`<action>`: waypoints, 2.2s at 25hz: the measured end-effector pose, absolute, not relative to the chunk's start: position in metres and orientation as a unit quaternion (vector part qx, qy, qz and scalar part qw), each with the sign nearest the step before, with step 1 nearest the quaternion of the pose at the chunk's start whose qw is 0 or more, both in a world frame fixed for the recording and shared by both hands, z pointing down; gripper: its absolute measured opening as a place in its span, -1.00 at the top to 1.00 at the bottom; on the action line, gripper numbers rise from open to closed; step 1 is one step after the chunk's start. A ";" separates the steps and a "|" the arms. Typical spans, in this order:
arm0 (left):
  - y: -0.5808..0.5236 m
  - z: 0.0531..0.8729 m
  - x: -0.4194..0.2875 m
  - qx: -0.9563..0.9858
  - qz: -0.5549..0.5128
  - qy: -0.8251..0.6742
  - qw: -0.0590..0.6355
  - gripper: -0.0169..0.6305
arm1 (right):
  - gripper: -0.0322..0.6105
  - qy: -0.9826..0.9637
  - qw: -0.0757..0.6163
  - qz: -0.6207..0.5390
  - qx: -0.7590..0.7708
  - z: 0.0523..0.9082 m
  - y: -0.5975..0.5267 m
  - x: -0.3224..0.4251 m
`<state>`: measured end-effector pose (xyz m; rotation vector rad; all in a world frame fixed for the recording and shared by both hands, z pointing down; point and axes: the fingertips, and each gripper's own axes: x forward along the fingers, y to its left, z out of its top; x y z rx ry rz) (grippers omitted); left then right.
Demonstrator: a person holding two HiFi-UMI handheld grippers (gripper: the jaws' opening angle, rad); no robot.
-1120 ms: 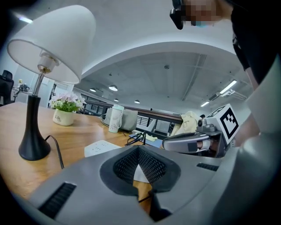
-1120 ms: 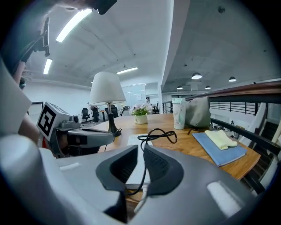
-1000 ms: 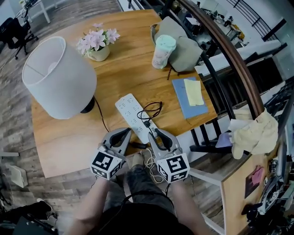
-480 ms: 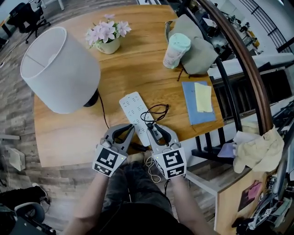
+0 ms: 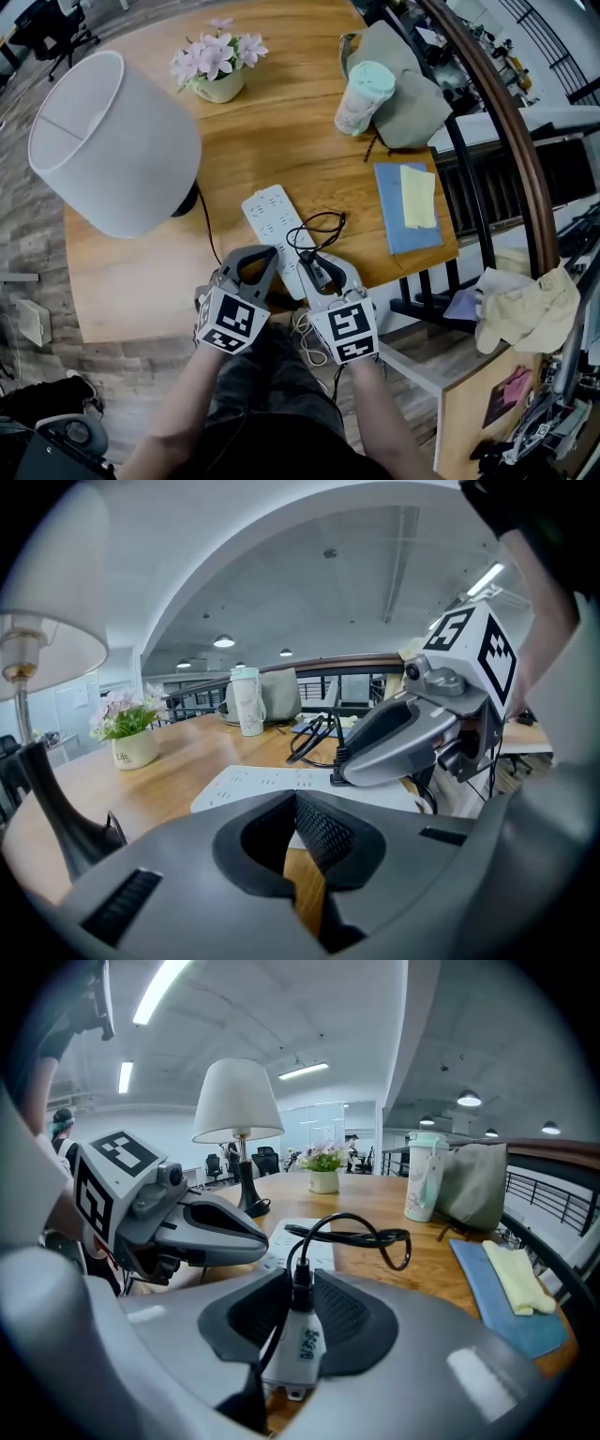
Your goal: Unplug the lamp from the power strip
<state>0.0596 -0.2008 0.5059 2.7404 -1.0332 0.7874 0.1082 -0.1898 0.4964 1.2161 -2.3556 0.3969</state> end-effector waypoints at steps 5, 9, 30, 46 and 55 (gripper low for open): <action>-0.208 0.511 0.062 0.894 0.298 -0.333 0.013 0.95 | 0.63 -0.851 0.236 0.141 0.448 0.496 -0.194 0.106; -0.210 0.515 0.064 0.891 0.313 -0.329 -0.004 0.96 | 0.64 -0.847 0.237 0.147 0.453 0.496 -0.192 0.107; -0.211 0.515 0.080 0.900 0.309 -0.306 0.004 0.96 | 0.66 -0.835 0.216 0.190 0.470 0.499 -0.192 0.115; -0.206 0.515 0.079 0.894 0.323 -0.309 -0.022 0.96 | 0.67 -0.835 0.243 0.158 0.468 0.498 -0.191 0.114; -0.206 0.515 0.079 0.889 0.329 -0.317 -0.024 0.96 | 0.67 -0.829 0.311 0.086 0.457 0.493 -0.188 0.103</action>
